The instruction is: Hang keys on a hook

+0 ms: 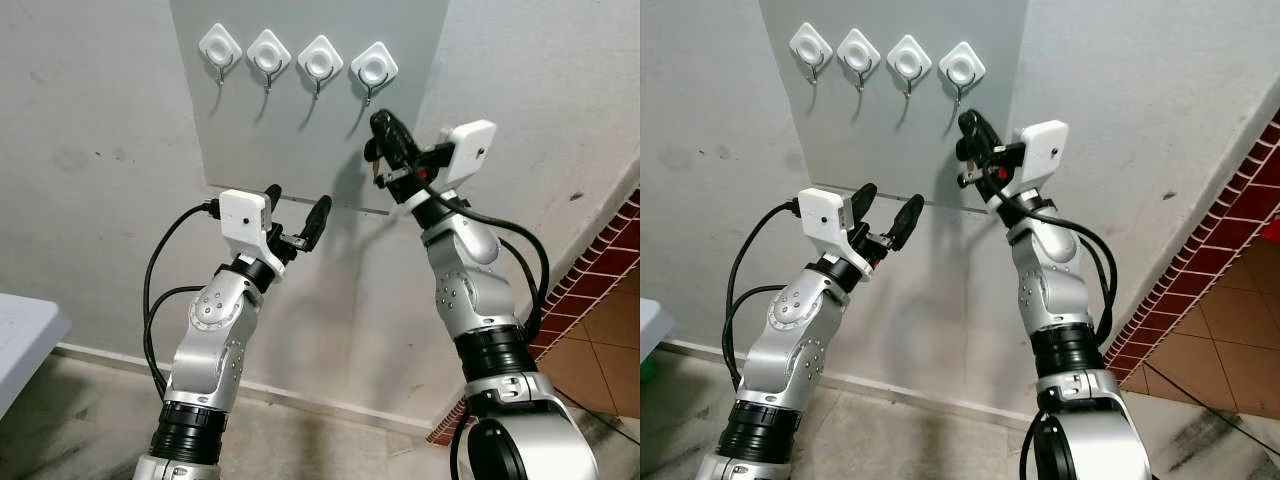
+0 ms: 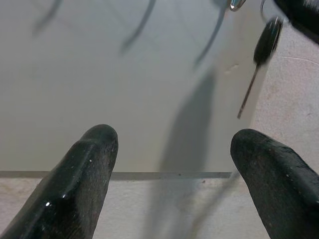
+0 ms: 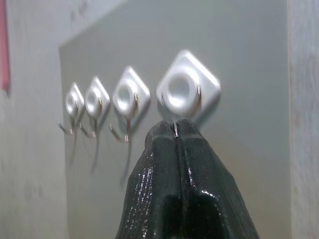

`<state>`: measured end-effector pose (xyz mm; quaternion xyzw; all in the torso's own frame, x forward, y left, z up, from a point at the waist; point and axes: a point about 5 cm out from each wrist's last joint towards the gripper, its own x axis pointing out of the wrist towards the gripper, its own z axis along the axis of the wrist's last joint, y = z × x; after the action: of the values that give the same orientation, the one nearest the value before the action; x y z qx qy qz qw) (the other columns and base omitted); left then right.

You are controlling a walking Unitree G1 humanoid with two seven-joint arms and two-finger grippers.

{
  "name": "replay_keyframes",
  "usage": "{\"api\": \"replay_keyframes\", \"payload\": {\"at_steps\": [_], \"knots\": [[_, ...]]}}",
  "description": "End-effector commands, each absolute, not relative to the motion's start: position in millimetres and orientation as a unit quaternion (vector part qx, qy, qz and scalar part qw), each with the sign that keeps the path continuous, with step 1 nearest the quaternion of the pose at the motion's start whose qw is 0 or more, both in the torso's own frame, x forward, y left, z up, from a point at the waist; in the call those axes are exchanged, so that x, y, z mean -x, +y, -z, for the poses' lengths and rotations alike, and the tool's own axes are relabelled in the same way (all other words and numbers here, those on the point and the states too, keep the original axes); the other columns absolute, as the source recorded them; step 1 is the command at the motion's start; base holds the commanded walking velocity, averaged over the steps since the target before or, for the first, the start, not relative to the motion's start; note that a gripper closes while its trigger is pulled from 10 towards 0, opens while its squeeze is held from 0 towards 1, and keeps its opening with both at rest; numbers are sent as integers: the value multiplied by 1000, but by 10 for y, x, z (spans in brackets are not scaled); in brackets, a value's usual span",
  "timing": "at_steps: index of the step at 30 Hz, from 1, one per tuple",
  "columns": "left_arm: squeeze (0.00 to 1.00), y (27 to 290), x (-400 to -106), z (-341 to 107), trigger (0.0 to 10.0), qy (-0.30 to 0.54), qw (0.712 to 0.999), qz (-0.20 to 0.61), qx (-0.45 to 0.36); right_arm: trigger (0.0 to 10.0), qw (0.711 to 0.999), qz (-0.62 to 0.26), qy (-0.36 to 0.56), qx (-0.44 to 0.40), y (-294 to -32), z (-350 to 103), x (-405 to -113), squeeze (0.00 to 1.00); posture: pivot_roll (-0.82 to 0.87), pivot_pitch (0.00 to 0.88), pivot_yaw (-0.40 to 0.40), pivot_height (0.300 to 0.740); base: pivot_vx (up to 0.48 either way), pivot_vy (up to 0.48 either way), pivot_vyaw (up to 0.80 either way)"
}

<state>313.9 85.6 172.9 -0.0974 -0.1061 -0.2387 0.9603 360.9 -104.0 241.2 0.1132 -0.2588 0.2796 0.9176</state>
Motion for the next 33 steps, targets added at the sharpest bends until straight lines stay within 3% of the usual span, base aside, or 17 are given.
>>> {"api": "replay_keyframes", "payload": {"at_steps": [1,33], "knots": [[0,830,-3142,-1797,10000,-115,959,244,93,10000,912,-282,-271,-121,-1038,-2480,-3621,0,-14,0,-29,740,0,0,0],[0,759,-3103,-1842,10000,-120,954,261,84,10000,894,-296,-270,-202,-940,-2587,-3731,0,-9,0,-31,740,0,0,0]]}}
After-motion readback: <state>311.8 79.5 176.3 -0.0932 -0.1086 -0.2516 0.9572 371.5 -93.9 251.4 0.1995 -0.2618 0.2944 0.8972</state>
